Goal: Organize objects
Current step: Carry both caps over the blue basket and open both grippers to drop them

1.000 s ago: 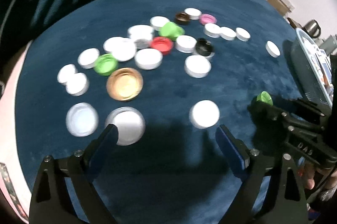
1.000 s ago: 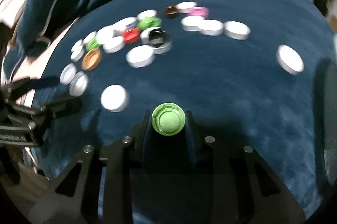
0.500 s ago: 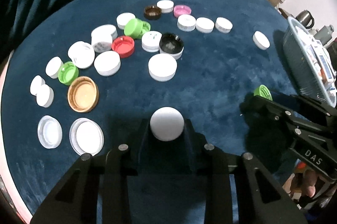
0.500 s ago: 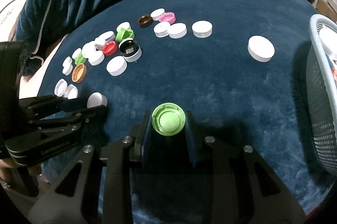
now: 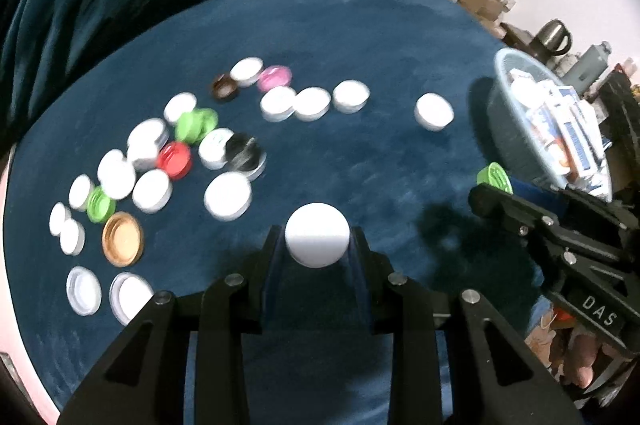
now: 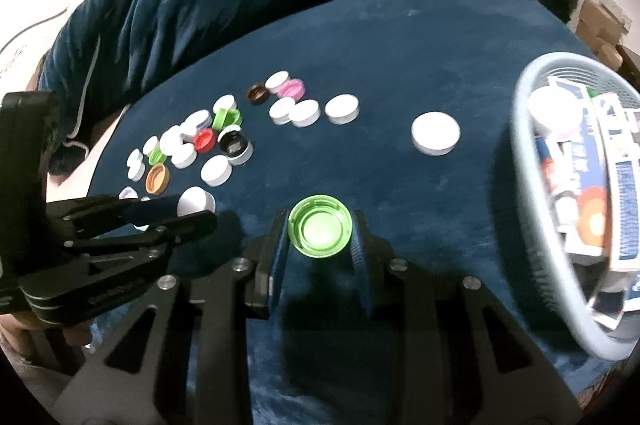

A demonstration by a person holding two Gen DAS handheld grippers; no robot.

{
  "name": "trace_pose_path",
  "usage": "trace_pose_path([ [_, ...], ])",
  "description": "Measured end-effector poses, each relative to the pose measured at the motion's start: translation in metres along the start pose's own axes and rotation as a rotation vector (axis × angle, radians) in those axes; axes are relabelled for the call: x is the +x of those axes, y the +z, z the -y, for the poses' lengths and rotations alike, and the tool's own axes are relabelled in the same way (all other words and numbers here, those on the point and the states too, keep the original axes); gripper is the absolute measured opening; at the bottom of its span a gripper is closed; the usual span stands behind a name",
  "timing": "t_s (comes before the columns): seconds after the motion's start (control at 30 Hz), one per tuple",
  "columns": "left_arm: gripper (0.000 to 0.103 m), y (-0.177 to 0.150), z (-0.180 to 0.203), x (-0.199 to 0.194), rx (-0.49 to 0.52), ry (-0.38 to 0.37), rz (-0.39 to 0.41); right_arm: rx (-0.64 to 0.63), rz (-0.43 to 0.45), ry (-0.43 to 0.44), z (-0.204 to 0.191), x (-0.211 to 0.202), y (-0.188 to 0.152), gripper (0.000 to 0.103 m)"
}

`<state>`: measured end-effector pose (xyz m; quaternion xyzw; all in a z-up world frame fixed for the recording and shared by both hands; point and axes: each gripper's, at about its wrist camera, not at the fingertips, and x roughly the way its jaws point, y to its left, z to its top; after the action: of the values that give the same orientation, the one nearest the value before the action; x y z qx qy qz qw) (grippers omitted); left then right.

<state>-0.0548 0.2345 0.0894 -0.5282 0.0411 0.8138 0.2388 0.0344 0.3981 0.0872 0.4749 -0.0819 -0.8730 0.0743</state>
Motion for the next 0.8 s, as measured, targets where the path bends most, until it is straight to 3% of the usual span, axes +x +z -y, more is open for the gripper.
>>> trace_pose_path([
  [0.3, 0.033, 0.058, 0.068, -0.026, 0.123, -0.108, 0.103, 0.140, 0.121, -0.057, 0.065, -0.055, 0.017, 0.031],
  [0.5, 0.033, 0.103, 0.131, -0.023, 0.226, -0.184, 0.120, 0.261, 0.186, -0.131, 0.125, -0.089, 0.031, 0.031],
  [0.8, 0.033, 0.161, 0.206, 0.017, 0.219, -0.303, 0.073, 0.427, 0.234, -0.172, 0.188, -0.101, 0.071, 0.031],
])
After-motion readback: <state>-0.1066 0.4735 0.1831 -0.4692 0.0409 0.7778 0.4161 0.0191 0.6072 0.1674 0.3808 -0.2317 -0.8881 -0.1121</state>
